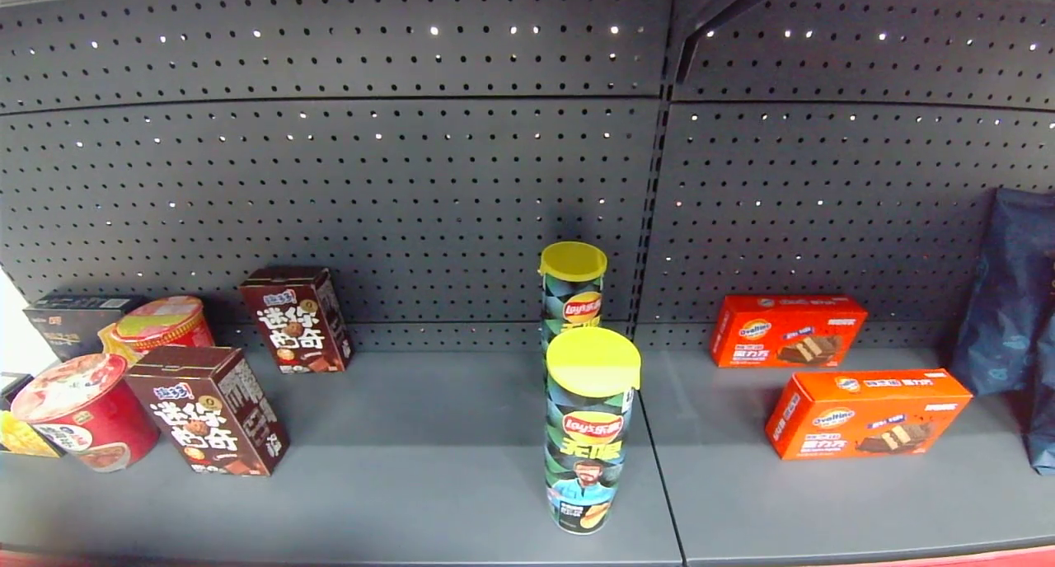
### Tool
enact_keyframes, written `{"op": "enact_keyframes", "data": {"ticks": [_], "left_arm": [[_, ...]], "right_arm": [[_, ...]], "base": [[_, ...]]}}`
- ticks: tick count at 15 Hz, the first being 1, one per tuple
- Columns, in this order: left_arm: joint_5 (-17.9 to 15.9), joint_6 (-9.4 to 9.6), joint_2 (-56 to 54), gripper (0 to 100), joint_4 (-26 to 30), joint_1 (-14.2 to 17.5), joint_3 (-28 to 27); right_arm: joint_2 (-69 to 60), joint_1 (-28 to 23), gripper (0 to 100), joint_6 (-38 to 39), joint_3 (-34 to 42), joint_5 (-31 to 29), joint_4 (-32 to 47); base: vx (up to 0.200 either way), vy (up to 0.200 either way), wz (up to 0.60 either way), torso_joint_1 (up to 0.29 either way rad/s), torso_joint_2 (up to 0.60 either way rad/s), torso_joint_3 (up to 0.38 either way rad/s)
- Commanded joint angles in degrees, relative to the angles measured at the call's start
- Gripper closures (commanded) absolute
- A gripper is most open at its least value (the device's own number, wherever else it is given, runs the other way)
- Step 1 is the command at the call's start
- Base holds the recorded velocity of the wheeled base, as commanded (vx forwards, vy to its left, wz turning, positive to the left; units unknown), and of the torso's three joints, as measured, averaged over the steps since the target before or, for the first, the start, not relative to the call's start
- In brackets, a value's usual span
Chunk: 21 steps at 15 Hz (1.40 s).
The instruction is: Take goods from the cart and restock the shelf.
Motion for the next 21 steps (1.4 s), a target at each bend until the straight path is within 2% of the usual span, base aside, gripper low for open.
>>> {"op": "enact_keyframes", "data": {"ticks": [1,12,14,16,19,20,21], "left_arm": [[-0.16,0.0,0.18,0,-0.01,0.01,0.03],[-0.42,0.17,0.18,0,-0.01,0.01,0.03],[-0.51,0.26,0.18,0,-0.01,0.01,0.03],[-0.42,0.09,0.18,0,-0.01,0.01,0.03],[-0.42,-0.53,0.18,0,-0.01,-0.08,-0.05],[-0.51,-1.94,0.18,0,-0.01,-0.08,-0.05],[-0.51,-2.38,0.18,0,0.08,-0.08,-0.05]], "right_arm": [[-1.09,0.33,0,-0.35,0.28,0.09,0.04],[-1.09,0.33,0,-0.26,0.2,1.05,0.13],[-1.09,0.33,0,-0.26,0.2,0.97,0.13],[-1.09,0.33,0,0.36,0.2,0.97,0.13],[-1.09,0.33,0,0.97,0.2,0.97,0.13],[-1.09,0.33,0,1.5,0.2,0.97,0.13],[-1.09,0.33,0,1.5,0.2,0.97,0.13]], "base": [[0.0,0.0,0.0,0.0,0.0,0.0],[0.0,0.0,0.0,0.0,0.0,0.0],[-0.2,0.0,0.0,0.002,0.0,0.002],[0.0,0.0,0.0,0.0,0.0,0.0],[0.0,0.0,0.0,0.0,0.0,0.0],[0.0,0.0,0.0,0.0,0.0,0.0],[0.0,0.0,0.0,0.0,0.0,0.0]]}}
